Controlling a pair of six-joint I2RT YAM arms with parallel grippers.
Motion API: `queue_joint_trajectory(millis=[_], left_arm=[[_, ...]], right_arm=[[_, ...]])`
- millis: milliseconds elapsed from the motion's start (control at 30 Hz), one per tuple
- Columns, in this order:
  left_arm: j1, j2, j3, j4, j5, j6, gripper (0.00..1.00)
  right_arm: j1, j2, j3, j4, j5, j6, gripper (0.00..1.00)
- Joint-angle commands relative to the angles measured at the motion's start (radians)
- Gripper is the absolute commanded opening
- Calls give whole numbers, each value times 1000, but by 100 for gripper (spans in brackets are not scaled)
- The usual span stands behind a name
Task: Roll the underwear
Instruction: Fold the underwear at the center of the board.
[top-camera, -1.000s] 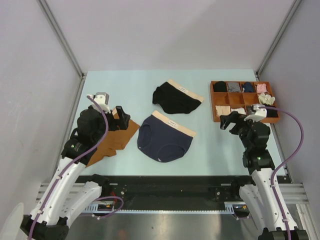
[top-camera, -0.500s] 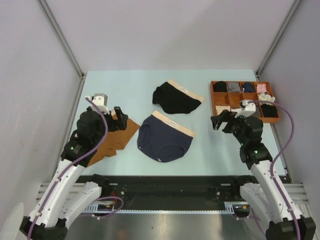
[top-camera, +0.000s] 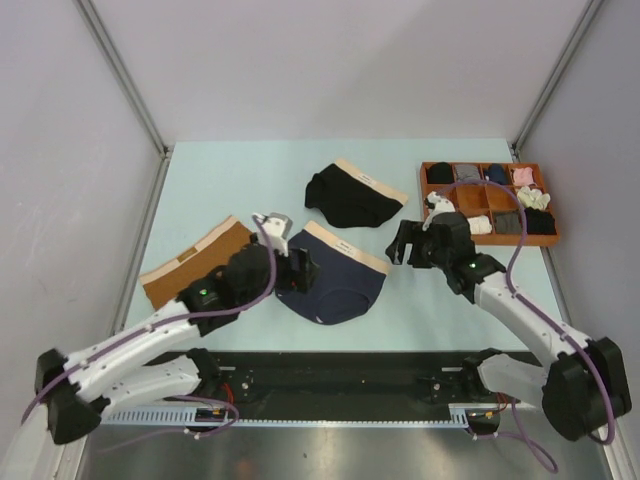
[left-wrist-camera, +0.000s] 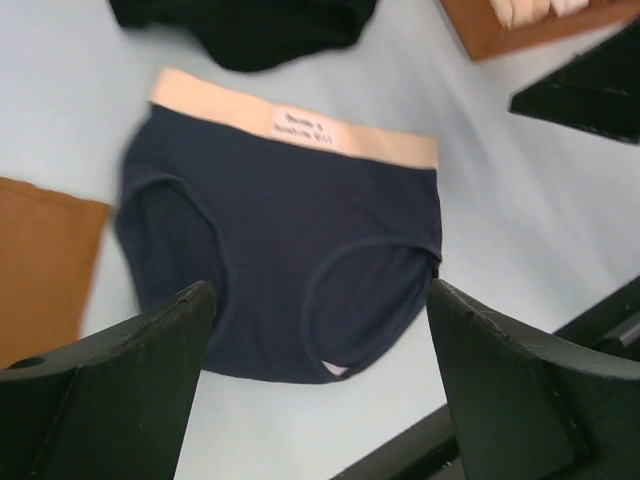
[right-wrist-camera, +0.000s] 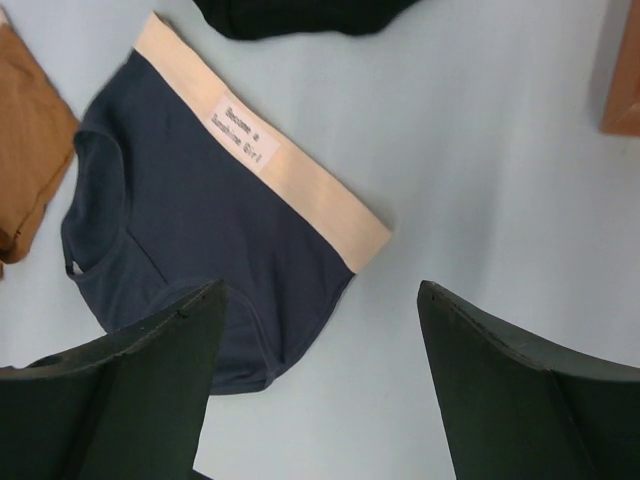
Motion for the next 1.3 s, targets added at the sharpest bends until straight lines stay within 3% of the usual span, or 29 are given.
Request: queue_joint_trajectory(millis=[0,300,633,933,1267], left_arm=[[-96,109,-43,167,4,-121,91],[-246,362,-6,344,25,-140,88],[-292,595,67,484,50,-101,74],[-300,761,136,537,54,-95,72],[-302,902,198,571,7,8,69]], right_arm=[[29,107,-2,22,-16,90,81],[63,316,9,82,-13,137,66],[64,380,7,118,24,157,57],[50,420,10,144,35,159,49],[21,452,21,162,9,153,43]])
